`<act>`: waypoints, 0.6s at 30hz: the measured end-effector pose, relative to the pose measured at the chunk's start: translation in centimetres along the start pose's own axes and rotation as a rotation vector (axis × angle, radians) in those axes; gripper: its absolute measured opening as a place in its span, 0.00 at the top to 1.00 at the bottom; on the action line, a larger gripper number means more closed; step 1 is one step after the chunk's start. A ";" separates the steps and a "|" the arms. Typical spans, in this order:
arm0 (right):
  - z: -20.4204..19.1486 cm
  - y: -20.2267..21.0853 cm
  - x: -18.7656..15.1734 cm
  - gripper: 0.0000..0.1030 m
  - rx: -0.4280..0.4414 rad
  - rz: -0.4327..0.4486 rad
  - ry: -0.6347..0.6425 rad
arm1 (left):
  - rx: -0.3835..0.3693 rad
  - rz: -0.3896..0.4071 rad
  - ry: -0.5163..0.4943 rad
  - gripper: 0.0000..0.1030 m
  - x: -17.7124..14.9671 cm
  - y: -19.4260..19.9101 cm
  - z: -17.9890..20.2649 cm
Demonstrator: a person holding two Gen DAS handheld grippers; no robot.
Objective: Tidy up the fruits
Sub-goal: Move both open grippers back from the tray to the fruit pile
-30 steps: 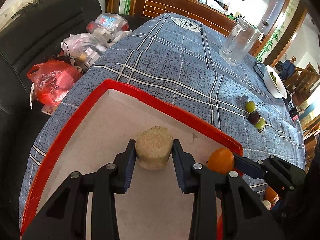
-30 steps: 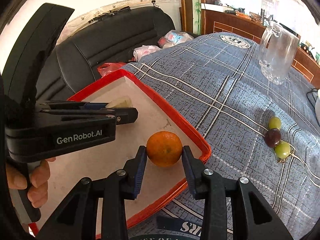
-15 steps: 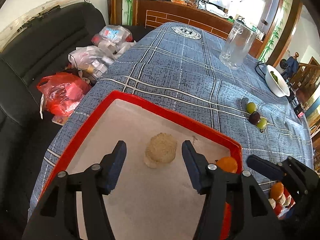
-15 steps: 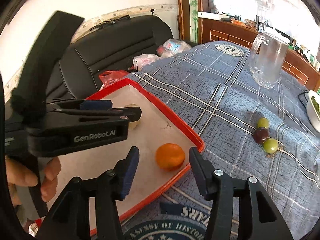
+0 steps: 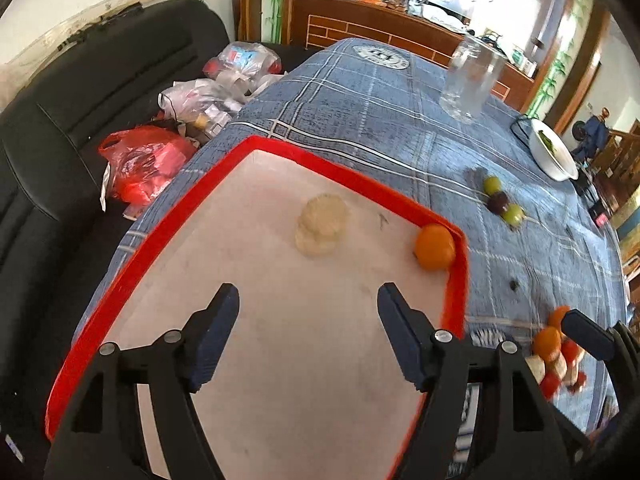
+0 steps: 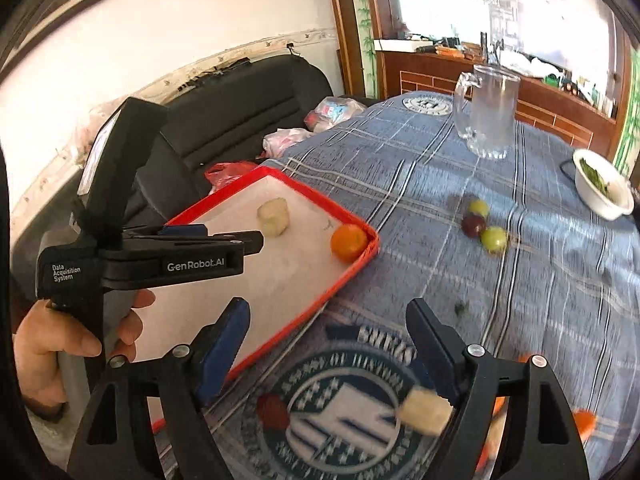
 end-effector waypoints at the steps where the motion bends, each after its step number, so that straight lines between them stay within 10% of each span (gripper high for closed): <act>1: 0.2 0.5 -0.4 0.20 0.007 0.000 -0.010 | -0.002 0.009 -0.008 0.30 -0.4 0.6 0.2; 18: 7.6 10.0 -8.2 0.18 -0.085 0.068 -0.215 | -0.107 0.089 -0.145 0.28 -5.1 6.4 6.0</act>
Point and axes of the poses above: each gripper's, at about its wrist camera, not at the fingertips, and y roughly against the way its jaws point, z to its right, x to its top, the point moved 3 cm from there along -y, roughly the way its jaws point
